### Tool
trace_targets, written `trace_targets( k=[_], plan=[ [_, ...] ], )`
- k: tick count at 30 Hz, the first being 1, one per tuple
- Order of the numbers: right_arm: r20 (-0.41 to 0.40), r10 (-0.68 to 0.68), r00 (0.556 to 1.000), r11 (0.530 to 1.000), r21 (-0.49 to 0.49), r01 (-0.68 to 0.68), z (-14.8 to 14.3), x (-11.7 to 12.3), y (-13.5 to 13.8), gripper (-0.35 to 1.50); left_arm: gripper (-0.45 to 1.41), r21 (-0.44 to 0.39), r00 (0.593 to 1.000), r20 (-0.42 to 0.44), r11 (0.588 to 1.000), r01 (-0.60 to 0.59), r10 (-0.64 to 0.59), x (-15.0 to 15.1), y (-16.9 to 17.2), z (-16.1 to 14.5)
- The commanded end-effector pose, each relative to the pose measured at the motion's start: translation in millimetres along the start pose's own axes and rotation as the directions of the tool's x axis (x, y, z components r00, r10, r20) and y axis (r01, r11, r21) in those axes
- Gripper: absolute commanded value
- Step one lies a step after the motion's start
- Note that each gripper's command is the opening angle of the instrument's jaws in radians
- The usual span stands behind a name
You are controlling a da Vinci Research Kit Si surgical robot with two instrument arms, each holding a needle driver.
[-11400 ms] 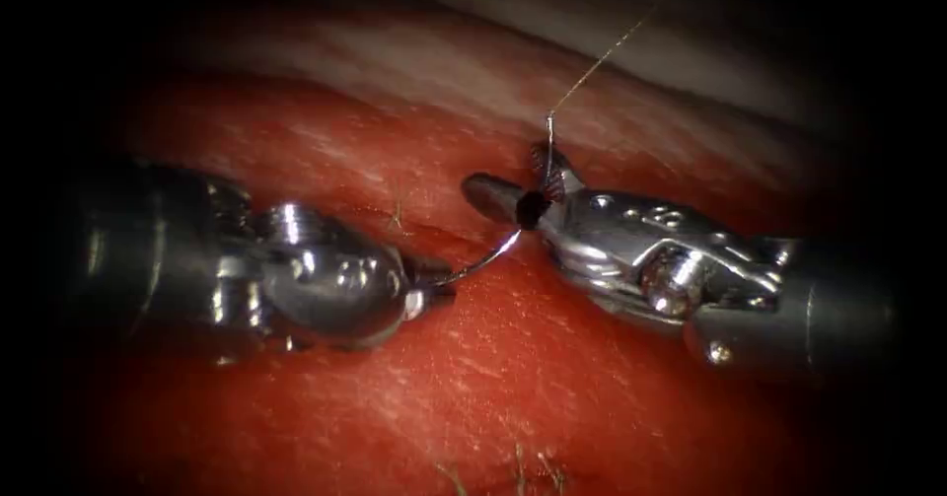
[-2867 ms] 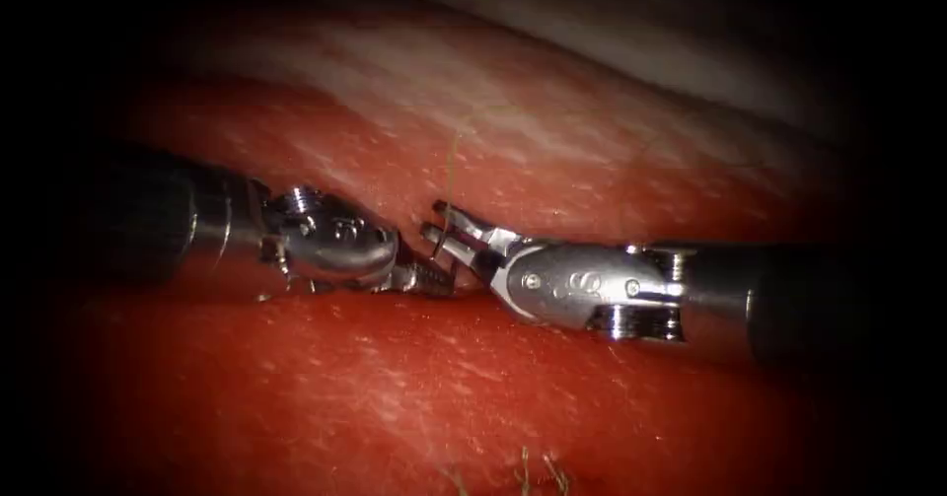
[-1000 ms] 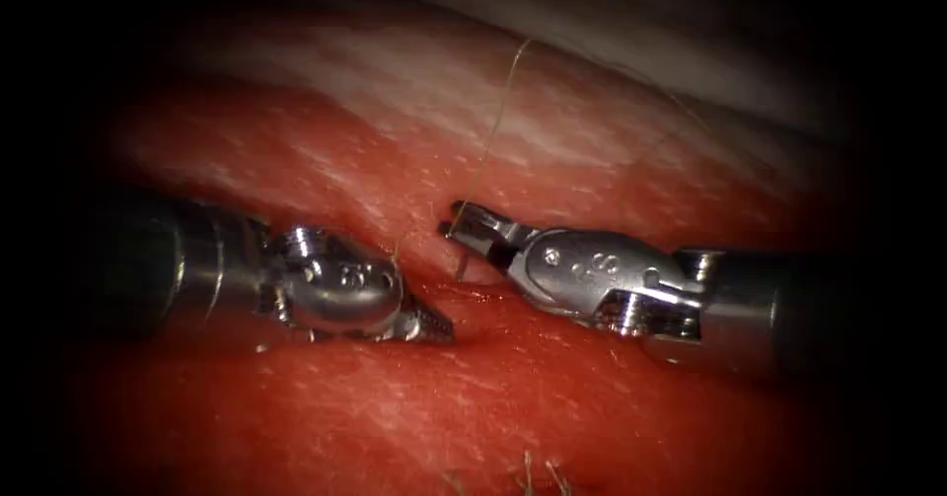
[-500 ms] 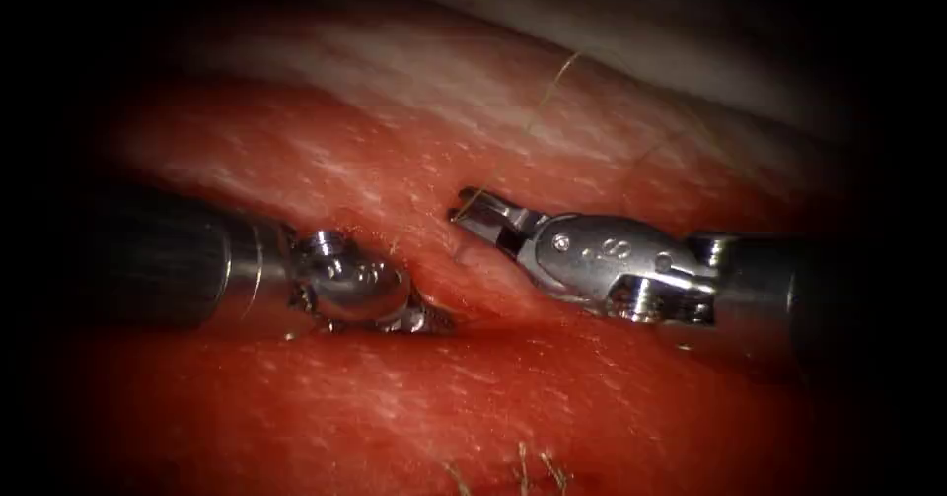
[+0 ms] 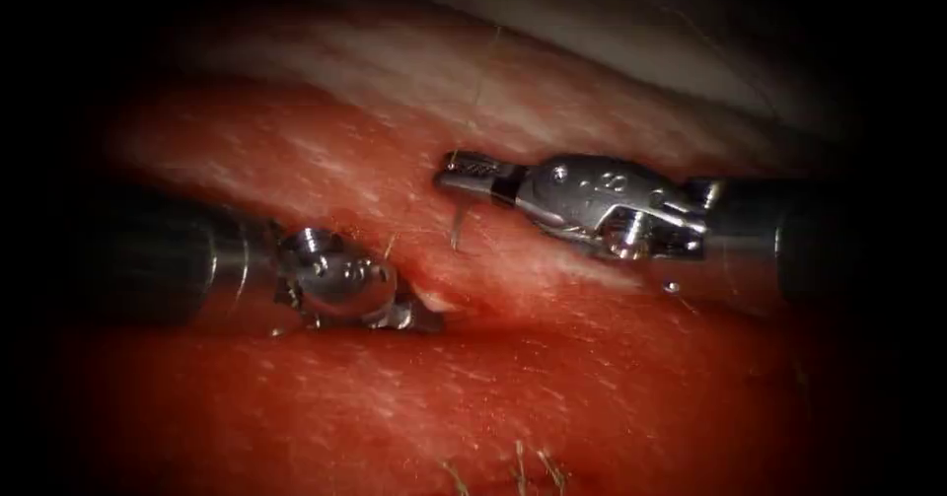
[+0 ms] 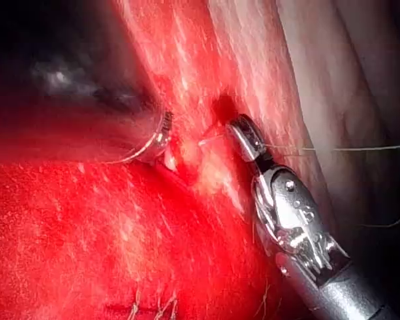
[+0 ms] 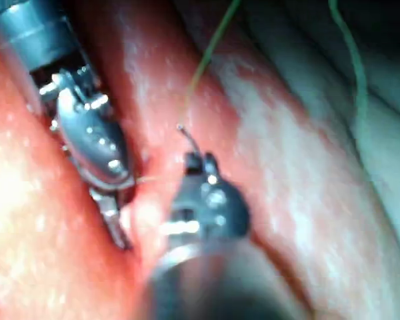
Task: Wound Closure
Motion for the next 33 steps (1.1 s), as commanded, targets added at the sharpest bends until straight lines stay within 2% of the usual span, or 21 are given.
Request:
trace_targets(
  k=[1,5,8,15,20,27,28,33],
  plan=[
    [-0.002,0.007,1.000,1.000,0.008,-0.007,0.9,0.5,0.0,-0.35,0.04,-0.004,1.000,0.001,1.000,-0.001,0.001,-0.1,0.1,0.9],
    [0.023,0.069,0.997,0.996,0.061,-0.070,1.6,0.9,0.1,-0.35,0.04,-0.002,1.000,0.001,1.000,-0.002,0.002,-0.1,-0.1,0.8],
    [0.023,0.092,0.996,0.994,0.057,-0.093,1.7,0.9,0.5,-0.35,0.04,0.002,1.000,0.003,1.000,-0.002,0.002,-0.1,-0.1,0.8],
    [-0.032,0.153,0.988,0.988,0.009,-0.153,0.5,1.0,2.2,-0.35,0.04,0.002,1.000,0.002,1.000,-0.002,0.002,-0.1,-0.1,0.8],
    [-0.018,0.214,0.977,0.976,0.035,-0.213,1.0,0.6,1.9,-0.35,0.04,0.003,1.000,0.005,1.000,-0.001,0.001,-0.1,-0.1,0.8],
    [0.048,0.427,0.903,0.896,0.115,-0.430,2.0,-0.3,1.3,-0.35,0.04,0.003,1.000,0.005,1.000,-0.001,0.001,-0.1,-0.1,0.8],
    [0.055,0.476,0.878,0.866,0.143,-0.479,2.0,-0.3,1.3,-0.35,0.04,0.003,1.000,0.005,1.000,-0.001,0.001,-0.1,-0.1,0.8],
    [0.100,0.586,0.804,0.784,0.179,-0.594,2.4,-0.4,1.1,-0.35,0.04,0.006,1.000,0.004,1.000,-0.001,0.001,-0.1,-0.1,0.8]
  ],
)
